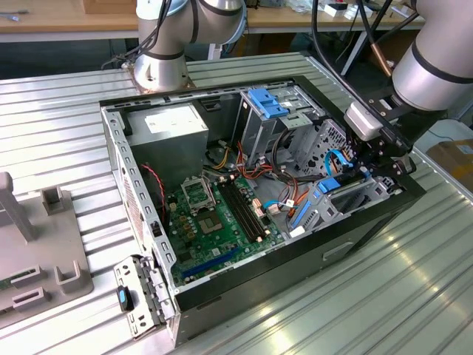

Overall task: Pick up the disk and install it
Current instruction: 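Insert the first disk wire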

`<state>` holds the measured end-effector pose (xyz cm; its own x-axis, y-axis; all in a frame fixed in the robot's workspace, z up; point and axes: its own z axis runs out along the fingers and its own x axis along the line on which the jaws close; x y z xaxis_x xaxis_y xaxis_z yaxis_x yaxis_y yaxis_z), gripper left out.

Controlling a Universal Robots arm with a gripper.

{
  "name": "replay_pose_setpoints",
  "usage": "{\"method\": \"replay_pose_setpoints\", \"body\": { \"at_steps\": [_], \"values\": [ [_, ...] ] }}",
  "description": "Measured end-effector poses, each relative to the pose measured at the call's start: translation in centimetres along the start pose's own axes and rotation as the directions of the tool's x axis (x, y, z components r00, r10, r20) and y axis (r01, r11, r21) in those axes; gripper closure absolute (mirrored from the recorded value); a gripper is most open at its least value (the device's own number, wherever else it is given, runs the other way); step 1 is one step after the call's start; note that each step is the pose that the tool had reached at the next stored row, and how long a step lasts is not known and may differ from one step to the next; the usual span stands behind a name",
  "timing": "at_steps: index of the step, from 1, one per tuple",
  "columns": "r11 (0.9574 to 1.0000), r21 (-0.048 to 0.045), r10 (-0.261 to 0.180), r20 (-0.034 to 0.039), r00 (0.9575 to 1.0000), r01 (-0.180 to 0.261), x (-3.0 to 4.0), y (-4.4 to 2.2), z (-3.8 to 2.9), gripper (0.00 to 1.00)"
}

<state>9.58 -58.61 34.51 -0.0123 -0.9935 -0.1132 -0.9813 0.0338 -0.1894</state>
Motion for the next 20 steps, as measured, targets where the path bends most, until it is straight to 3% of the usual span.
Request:
{"method": "replay_pose_setpoints", "body": {
  "at_steps": [12,15,20],
  "values": [
    [1.0000,0.0000,0.000,0.0000,1.0000,0.000,0.03,0.04,0.24,0.84],
    [1.0000,0.0000,0.000,0.0005,1.0000,0.000,-0.01,-0.02,-0.07,0.84],
    [1.0000,0.0000,0.000,0.0011,1.0000,0.000,-0.01,-0.01,-0.06,0.84]
  ]
}}
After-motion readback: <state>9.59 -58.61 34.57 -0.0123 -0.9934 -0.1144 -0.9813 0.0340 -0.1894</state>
